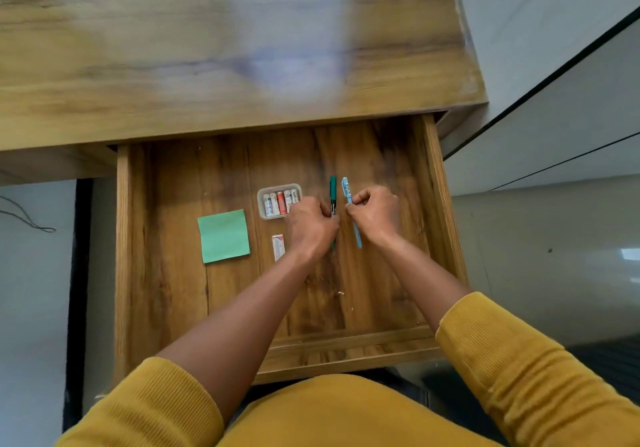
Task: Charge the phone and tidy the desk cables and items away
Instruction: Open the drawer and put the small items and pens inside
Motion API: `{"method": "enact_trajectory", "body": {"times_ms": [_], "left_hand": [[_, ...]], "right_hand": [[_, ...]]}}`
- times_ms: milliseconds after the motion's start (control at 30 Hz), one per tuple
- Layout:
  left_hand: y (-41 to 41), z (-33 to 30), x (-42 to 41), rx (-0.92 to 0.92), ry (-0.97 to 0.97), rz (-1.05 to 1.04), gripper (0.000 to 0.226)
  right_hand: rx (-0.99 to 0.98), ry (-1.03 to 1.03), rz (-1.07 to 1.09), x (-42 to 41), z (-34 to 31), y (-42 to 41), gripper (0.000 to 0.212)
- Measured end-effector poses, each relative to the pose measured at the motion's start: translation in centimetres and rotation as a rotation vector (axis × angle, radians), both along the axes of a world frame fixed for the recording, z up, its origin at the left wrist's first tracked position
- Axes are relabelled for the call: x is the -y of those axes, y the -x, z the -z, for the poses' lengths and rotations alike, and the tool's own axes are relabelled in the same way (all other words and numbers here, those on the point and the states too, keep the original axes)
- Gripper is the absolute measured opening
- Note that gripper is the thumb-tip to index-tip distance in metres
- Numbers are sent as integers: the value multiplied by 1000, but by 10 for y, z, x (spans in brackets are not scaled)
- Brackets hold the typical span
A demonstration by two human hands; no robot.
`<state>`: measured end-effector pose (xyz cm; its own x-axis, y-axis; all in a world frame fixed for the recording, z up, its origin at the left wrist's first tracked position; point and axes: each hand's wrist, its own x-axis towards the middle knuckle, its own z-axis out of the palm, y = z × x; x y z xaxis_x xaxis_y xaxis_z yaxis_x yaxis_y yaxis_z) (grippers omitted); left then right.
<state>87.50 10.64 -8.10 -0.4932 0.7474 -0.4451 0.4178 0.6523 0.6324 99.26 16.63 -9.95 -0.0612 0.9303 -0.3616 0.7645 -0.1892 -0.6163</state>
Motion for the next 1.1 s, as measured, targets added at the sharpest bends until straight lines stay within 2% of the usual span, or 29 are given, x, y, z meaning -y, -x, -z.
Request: {"method": "enact_trajectory", "body": {"times_ms": [267, 533, 900, 1100], "left_hand": [[-8, 13, -1, -48, 129, 16, 9], [-11, 15, 1, -39, 138, -24, 11], [-3, 7, 12, -49, 25, -18, 18], [10, -9, 41, -73, -115, 35, 5]], "right_hand": [[36, 46, 9, 4, 16, -2, 13], [56, 22, 37, 7, 20, 2, 18], [-28, -59, -3, 12, 3, -6, 16], [-80, -182, -160, 29, -20, -4, 8]]}}
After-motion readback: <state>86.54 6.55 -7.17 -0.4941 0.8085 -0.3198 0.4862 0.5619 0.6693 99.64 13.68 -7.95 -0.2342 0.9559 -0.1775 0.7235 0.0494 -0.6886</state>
